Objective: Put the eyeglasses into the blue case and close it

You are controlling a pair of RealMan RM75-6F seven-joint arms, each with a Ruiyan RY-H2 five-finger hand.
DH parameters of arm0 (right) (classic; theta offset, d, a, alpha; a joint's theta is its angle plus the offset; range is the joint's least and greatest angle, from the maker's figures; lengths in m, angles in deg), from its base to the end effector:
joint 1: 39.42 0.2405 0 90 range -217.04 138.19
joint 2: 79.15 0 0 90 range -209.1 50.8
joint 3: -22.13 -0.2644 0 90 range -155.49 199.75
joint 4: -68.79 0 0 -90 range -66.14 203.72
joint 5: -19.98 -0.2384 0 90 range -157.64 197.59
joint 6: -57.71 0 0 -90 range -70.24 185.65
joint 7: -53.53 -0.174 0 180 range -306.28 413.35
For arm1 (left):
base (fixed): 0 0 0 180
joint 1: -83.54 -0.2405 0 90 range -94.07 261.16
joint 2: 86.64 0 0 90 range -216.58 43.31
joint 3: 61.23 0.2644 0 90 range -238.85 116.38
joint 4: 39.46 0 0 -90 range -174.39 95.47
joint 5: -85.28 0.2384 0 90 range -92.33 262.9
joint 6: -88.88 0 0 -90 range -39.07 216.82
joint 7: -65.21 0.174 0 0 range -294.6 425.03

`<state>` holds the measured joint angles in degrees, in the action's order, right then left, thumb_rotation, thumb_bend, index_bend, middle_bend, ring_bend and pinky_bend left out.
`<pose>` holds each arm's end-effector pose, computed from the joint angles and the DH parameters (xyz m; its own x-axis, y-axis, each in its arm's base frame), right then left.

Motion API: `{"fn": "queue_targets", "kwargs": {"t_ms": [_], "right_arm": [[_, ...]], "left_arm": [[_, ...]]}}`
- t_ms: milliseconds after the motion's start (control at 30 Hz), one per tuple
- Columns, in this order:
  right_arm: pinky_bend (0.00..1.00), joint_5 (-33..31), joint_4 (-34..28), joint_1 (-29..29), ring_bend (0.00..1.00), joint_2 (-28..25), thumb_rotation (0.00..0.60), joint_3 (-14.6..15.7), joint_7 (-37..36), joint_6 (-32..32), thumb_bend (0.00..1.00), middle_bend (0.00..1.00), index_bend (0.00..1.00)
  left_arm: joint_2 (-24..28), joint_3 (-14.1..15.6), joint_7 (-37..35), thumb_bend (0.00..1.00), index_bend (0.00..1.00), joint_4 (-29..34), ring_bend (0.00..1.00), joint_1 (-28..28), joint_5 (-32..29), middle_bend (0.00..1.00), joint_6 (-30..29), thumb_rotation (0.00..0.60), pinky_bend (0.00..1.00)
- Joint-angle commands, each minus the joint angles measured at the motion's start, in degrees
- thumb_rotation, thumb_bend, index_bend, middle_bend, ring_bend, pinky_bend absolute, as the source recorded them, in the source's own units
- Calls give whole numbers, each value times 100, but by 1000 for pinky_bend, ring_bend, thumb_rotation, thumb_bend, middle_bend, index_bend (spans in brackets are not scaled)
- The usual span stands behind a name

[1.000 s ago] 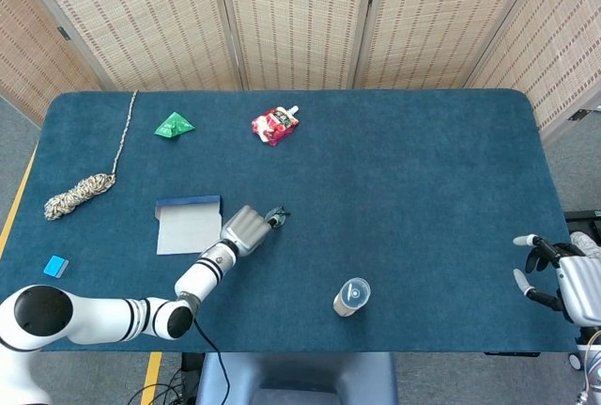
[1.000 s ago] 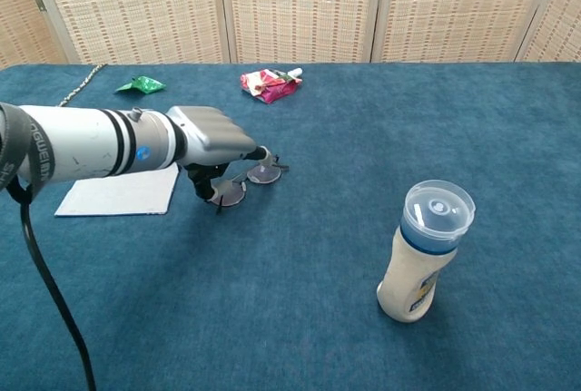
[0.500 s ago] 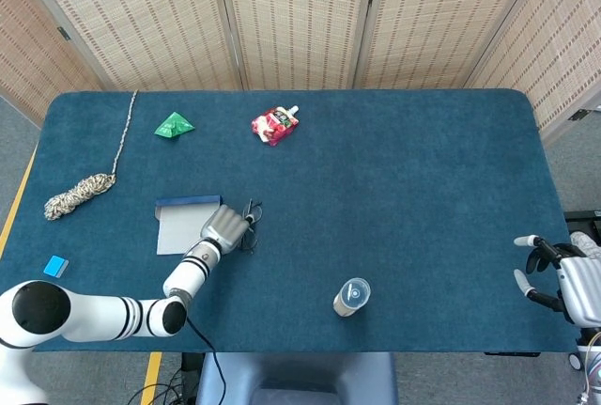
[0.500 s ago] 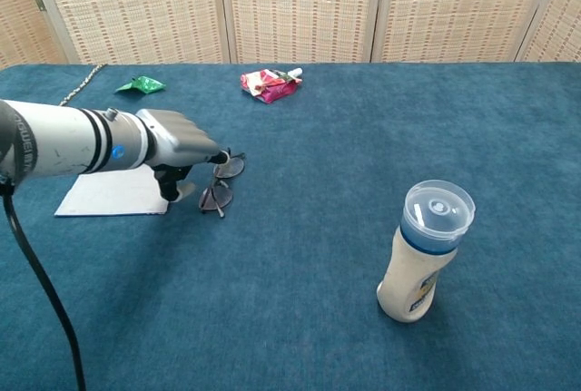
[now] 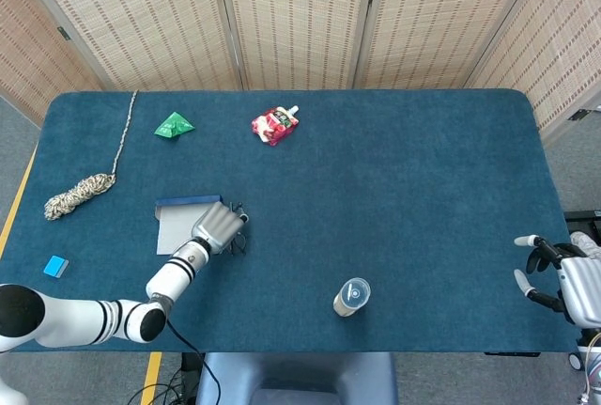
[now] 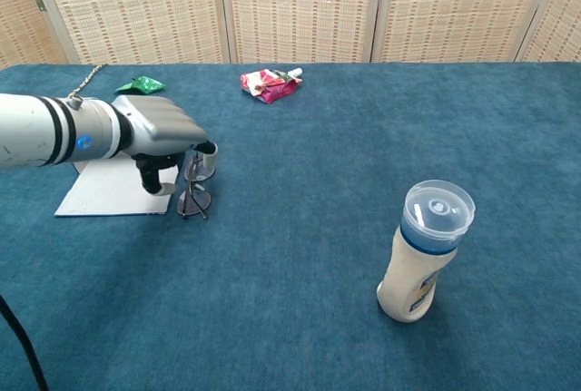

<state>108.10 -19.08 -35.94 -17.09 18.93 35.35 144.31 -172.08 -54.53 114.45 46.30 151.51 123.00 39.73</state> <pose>-0.3464 -0.2086 0.1609 0.2034 0.0199 0.9789 -0.9787 -0.0253 0.2039 -0.1209 0.4051 -0.0776 0.9162 0.1642 0.3655 0.3881 -0.5902 -0.7078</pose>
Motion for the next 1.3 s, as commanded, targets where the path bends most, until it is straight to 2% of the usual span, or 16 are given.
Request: {"fn": "queue_targets", "kwargs": {"t_ms": [33,200,400,733,1300], "right_arm": [[352,-3,-11,-11,594,-11,600,-1,9,14,345,620,333],[352,-15,-36,-28,594,-27,600,1,37,21,345,622,333],[352,-8,-64,-23,594,-33,600,-4,64,14,345,622,333],[352,-16,-95,-37,594,-35,600,0,98,12,345,623,333],[352,-15,-153,-52,594,-76,600,-5,153,22,345,624,333]], "left_arm": [[-119,121,-1438,388,335,-839,869,-611,2281,918,-118,600,879],[-272,258,-2475,381,391,-1608,867,-855,3518,917,-269,600,877],[-451,339,-2993,380,400,-2318,867,-1026,4187,917,-309,600,874],[-524,304,-3358,380,398,-2763,867,-1308,4569,918,-242,600,872],[-761,-88,-3724,380,414,-3083,867,-1452,4920,918,-293,600,872]]}}
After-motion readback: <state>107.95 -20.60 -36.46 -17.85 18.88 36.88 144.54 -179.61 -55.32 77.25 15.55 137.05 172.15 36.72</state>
